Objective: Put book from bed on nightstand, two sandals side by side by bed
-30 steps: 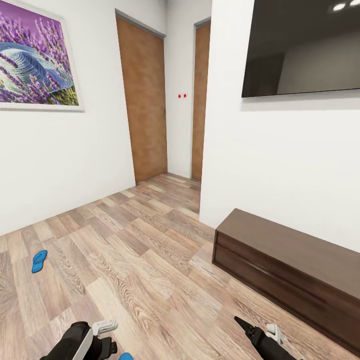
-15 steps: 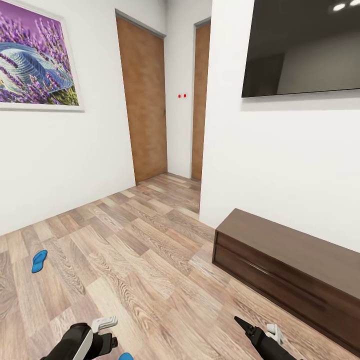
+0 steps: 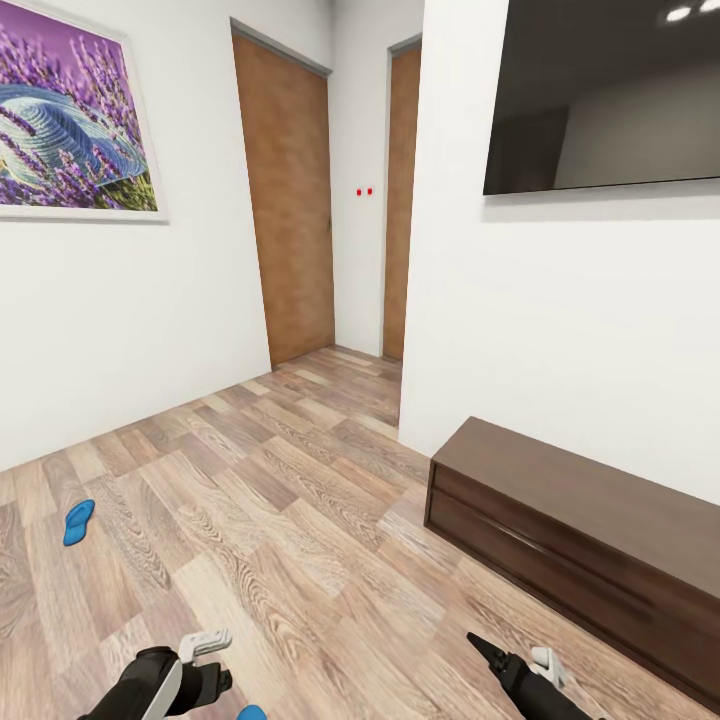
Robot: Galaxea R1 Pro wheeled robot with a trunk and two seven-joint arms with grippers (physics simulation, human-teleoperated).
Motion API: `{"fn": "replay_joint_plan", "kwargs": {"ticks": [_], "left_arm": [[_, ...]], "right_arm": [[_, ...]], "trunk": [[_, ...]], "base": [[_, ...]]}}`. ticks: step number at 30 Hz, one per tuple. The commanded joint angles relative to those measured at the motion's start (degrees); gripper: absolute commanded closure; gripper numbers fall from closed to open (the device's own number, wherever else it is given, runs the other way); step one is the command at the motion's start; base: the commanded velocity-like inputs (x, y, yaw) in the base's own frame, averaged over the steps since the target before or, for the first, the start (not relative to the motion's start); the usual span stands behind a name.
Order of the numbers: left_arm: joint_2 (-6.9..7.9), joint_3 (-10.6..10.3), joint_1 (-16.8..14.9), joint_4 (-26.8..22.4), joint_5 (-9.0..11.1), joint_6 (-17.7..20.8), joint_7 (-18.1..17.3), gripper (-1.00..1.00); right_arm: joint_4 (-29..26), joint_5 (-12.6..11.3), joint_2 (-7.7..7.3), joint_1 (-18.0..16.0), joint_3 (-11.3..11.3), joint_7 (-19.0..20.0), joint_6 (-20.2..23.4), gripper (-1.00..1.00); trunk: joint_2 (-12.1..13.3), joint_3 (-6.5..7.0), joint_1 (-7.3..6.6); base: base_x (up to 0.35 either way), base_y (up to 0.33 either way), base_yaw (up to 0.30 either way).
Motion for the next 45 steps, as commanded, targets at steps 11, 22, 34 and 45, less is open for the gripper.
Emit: {"fn": "replay_joint_plan", "kwargs": {"ticks": [11, 22, 34, 45], "left_arm": [[-0.08, 0.1, 0.0, 0.0, 0.2, 0.0, -0.1, -1.0], [-0.09, 0.0, 0.0, 0.0, 0.1, 0.0, -0.1, -1.0], [-0.19, -0.1, 0.0, 0.0, 0.1, -0.1, -0.1, -1.0], [-0.41, -0.2, 0.0, 0.1, 0.1, -0.1, -0.1, -1.0]], "right_arm": [[0.0, -0.4, 0.01, 0.0, -0.2, 0.1, 0.5, -1.0], [0.0, -0.4, 0.07, 0.0, 0.0, 0.0, 0.4, -1.0], [0.0, -0.4, 0.06, 0.0, 0.0, 0.0, 0.4, -1.0], [0.0, -0.4, 0.09, 0.0, 0.0, 0.0, 0.4, -1.0]], "trunk": [[-3.3, -2.16, 1.82], [-3.4, -4.6, 2.11], [-3.6, -7.03, 2.39], [-3.6, -7.03, 2.39]], "base": [[0.0, 0.0, 0.0], [0.0, 0.0, 0.0], [0.0, 0.0, 0.0], [0.0, 0.0, 0.0]]}}
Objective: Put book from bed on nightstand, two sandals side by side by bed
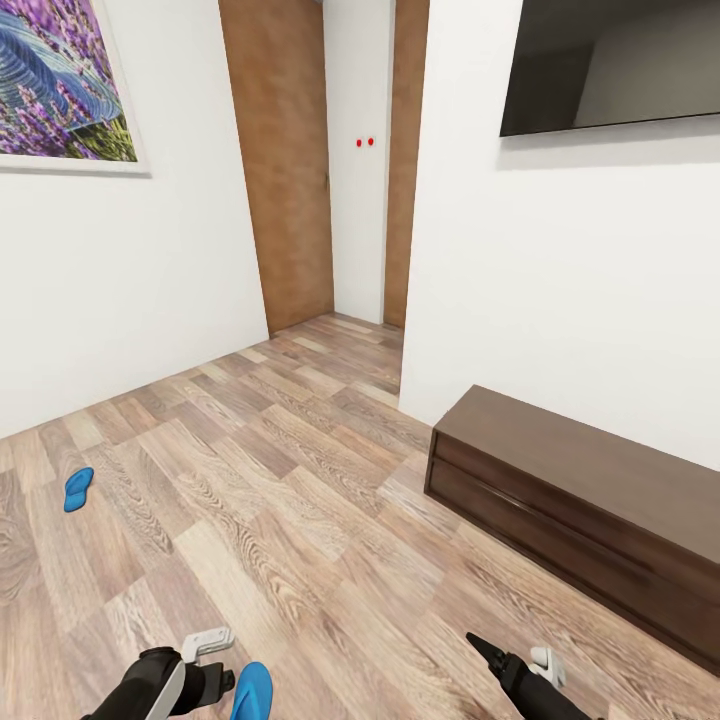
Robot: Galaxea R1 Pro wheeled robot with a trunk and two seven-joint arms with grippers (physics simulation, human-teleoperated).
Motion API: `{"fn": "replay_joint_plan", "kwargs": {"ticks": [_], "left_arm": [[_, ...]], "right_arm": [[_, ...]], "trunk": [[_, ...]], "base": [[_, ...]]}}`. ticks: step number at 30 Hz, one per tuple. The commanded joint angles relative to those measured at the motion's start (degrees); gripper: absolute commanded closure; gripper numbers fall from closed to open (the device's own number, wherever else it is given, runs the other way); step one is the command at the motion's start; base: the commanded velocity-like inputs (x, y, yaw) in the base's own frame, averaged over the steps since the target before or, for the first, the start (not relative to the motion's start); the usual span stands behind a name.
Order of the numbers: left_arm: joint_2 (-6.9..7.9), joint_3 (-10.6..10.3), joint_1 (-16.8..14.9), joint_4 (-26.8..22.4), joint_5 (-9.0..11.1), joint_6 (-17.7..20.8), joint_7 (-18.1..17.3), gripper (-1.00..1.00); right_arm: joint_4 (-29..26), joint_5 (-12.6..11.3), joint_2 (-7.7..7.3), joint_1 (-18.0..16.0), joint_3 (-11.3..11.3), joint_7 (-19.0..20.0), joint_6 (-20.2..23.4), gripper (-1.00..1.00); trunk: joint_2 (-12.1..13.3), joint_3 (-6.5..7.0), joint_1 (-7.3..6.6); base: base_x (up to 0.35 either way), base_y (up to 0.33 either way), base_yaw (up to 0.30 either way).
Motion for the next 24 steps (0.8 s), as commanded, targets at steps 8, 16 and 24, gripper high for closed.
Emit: {"fn": "replay_joint_plan", "kwargs": {"ticks": [8, 16, 24], "left_arm": [[-0.07, 0.2, 0.0, 0.2, 0.3, 0.3, -0.1, -1.0], [-0.12, 0.1, 0.0, 0.2, 0.3, 0.2, -0.1, -1.0], [-0.13, 0.1, 0.0, 0.3, 0.3, 0.2, -0.1, -1.0]], "right_arm": [[0.0, -0.4, 0.01, 0.0, -0.1, 0.1, 0.5, -1.0], [0.0, -0.4, 0.01, 0.0, 0.0, 0.1, 0.5, -1.0], [0.0, -0.4, 0.01, 0.0, 0.0, 0.1, 0.5, -1.0]], "trunk": [[0.0, -0.05, -0.01], [-0.1, -0.72, 0.07], [-0.2, -2.49, 0.27]], "base": [[0.0, 0.0, 0.0], [0.0, 0.0, 0.0], [0.0, 0.0, 0.0]]}}
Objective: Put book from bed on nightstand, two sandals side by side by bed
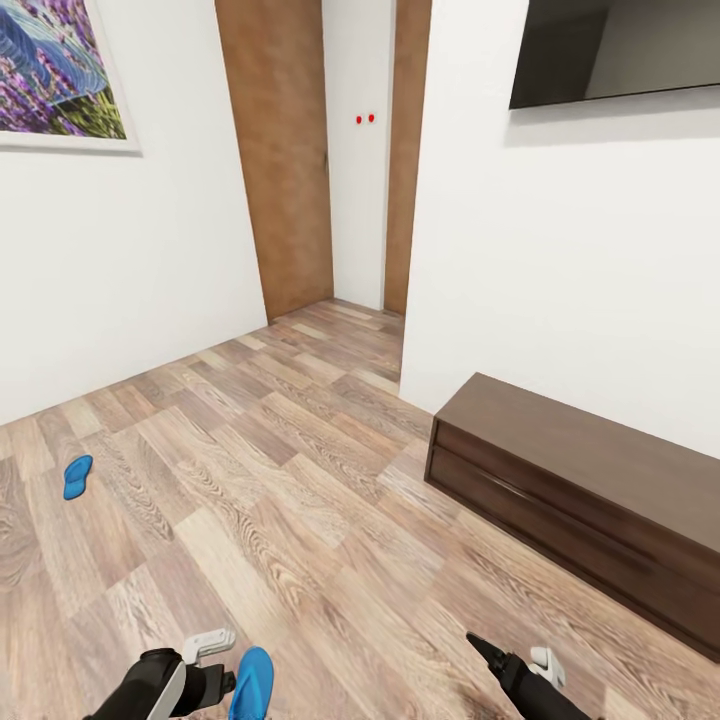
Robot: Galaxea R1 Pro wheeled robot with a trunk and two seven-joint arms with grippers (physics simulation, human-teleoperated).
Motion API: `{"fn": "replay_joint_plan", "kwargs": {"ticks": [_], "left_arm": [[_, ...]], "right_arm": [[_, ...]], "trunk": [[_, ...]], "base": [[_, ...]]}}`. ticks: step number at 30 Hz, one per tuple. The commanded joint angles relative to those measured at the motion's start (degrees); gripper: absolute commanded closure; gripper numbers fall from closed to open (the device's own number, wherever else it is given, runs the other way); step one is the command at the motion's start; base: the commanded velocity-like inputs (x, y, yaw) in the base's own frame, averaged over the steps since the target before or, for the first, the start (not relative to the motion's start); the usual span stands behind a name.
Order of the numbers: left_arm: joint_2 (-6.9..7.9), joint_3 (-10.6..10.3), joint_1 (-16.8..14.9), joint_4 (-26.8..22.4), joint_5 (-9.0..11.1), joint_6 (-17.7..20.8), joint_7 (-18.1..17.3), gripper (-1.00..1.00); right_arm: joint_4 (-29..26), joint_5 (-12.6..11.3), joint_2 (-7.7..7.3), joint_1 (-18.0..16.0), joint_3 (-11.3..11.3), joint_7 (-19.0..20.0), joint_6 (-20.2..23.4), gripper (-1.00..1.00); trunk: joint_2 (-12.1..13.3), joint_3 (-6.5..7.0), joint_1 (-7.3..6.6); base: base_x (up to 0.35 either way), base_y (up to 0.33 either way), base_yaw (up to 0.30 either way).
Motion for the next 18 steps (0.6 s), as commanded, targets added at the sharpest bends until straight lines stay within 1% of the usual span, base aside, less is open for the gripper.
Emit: {"fn": "replay_joint_plan", "kwargs": {"ticks": [1, 18], "left_arm": [[-0.01, 0.2, 0.0, -0.1, 0.3, 0.3, -0.1, -1.0], [-0.01, 0.2, 0.0, -0.1, 0.3, 0.3, -0.1, -1.0]], "right_arm": [[0.0, -0.4, 0.0, 0.0, -0.1, 0.1, 0.5, -1.0], [0.0, -0.4, 0.0, 0.0, -0.2, 0.1, 0.5, -1.0]], "trunk": [[0.0, -0.28, 0.01], [-0.3, -4.05, 0.45]], "base": [[0.0, 0.0, 0.0], [0.0, 0.0, 0.0]]}}
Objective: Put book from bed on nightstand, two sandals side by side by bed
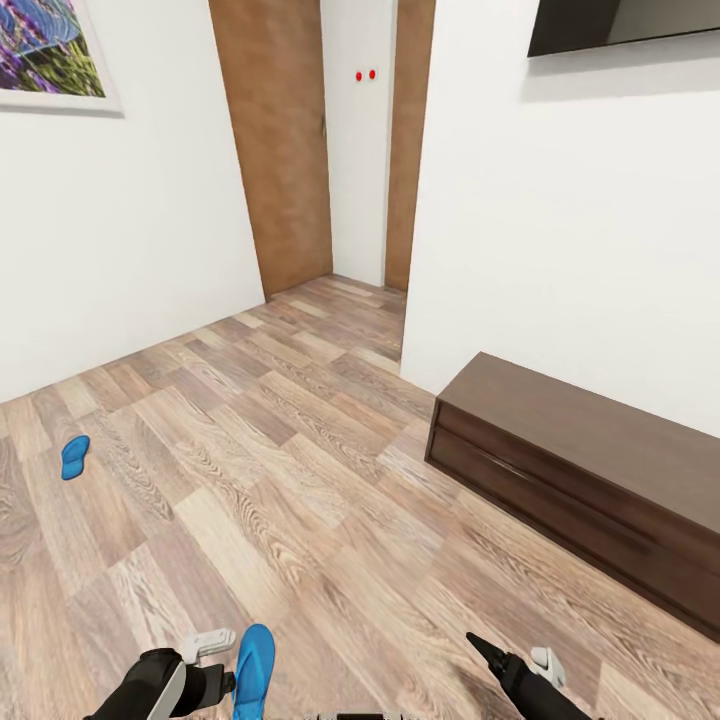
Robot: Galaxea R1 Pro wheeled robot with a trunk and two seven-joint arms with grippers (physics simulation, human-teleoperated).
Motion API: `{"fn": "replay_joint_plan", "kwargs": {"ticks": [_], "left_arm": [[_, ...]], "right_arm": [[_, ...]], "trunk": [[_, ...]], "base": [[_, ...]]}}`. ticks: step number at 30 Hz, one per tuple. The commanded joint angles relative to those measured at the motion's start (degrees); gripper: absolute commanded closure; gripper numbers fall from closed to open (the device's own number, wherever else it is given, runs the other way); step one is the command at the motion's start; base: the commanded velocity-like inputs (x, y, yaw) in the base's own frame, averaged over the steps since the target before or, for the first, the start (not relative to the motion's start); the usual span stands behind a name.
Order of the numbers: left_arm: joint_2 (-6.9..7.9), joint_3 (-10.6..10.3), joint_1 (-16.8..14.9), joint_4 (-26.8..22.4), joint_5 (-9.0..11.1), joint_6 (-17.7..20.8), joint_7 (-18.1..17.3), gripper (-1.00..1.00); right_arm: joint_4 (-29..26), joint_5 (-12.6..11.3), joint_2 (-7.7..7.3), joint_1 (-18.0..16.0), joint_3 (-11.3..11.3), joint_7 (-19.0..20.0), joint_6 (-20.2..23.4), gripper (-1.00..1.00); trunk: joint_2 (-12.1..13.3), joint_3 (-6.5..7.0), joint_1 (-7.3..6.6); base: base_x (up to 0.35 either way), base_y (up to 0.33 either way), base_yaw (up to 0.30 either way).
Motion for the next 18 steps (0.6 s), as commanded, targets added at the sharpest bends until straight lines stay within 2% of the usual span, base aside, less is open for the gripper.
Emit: {"fn": "replay_joint_plan", "kwargs": {"ticks": [1, 8, 18], "left_arm": [[-0.01, 0.2, 0.0, -0.1, 0.3, 0.3, -0.1, -1.0], [-0.01, 0.2, 0.0, -0.1, 0.4, 0.3, -0.2, -1.0], [0.0, 0.0, 0.0, -0.1, 0.6, -0.9, -0.6, -1.0]], "right_arm": [[0.0, -0.4, 0.0, 0.0, -0.1, 0.1, 0.5, -1.0], [0.0, -0.4, 0.0, 0.0, -0.2, 0.1, 0.5, -1.0], [0.0, -0.4, 0.0, 0.0, -0.3, 0.1, 0.6, -1.0]], "trunk": [[0.0, -0.28, 0.01], [-0.1, -1.83, 0.19], [-0.1, -1.83, 0.19]], "base": [[0.0, 0.0, 0.0], [0.0, 0.0, 0.0], [0.0, 0.0, 0.0]]}}
